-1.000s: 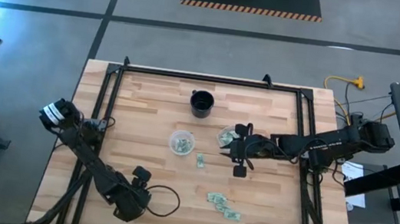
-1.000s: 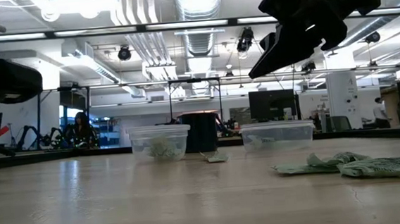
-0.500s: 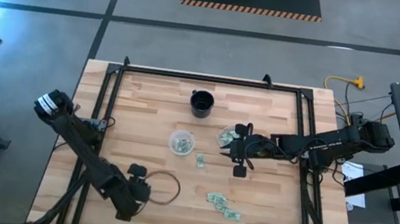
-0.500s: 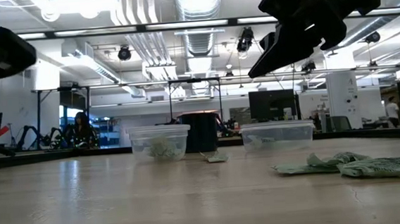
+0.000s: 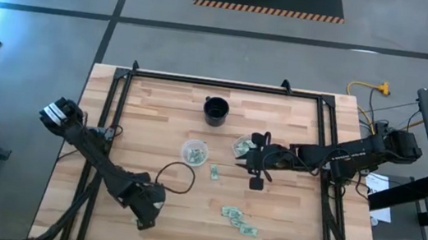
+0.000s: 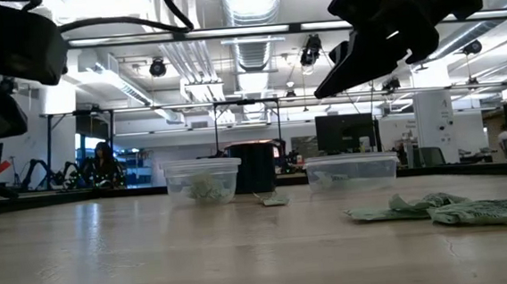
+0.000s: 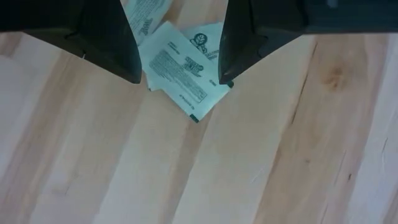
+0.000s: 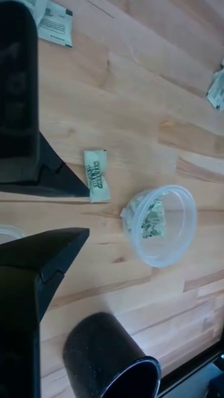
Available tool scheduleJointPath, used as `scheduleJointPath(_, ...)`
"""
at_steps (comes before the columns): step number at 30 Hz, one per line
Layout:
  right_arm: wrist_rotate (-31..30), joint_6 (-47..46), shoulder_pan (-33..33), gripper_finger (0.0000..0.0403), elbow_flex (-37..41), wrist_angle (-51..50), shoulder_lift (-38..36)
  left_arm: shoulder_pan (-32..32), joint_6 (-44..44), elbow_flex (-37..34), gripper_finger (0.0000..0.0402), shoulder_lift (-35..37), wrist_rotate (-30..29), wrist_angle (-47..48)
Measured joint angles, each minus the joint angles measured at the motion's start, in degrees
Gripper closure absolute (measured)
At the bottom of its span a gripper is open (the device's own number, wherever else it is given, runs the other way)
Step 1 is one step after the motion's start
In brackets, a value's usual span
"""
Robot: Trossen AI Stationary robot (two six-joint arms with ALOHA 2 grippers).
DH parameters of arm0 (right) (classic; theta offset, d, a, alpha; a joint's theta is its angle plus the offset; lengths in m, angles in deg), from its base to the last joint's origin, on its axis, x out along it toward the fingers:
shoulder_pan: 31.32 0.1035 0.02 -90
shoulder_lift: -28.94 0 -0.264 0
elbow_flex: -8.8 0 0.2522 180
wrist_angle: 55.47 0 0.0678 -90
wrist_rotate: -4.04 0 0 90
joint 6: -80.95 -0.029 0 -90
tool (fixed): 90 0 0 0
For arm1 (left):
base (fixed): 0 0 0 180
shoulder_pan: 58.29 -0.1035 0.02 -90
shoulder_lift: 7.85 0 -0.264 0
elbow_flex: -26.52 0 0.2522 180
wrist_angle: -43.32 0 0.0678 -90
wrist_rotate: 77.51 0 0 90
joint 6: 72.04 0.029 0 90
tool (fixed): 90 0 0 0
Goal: Pick and place Stevia / Truvia into bins
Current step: Put the green stevia packet into the left transparent container
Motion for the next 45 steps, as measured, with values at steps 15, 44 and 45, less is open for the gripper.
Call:
scheduleJointPath(15,0.00,-0.01,0.00,0.0331,1.02,0.26,0.03,-0.39,-0.50,-0.74,0.0205,-1.45,1.54,-0.04)
scheduleJointPath(44,0.00,-0.04,0.00,0.0335,1.13,0.33,0.05,-0.63,11.21,-5.05,0.0228,-1.32,3.89,-8.83)
scheduleJointPath(45,0.00,-0.02,0.00,0.0335,1.13,0.33,0.05,-0.63,12.11,-5.05,0.0234,-1.32,3.85,-8.72)
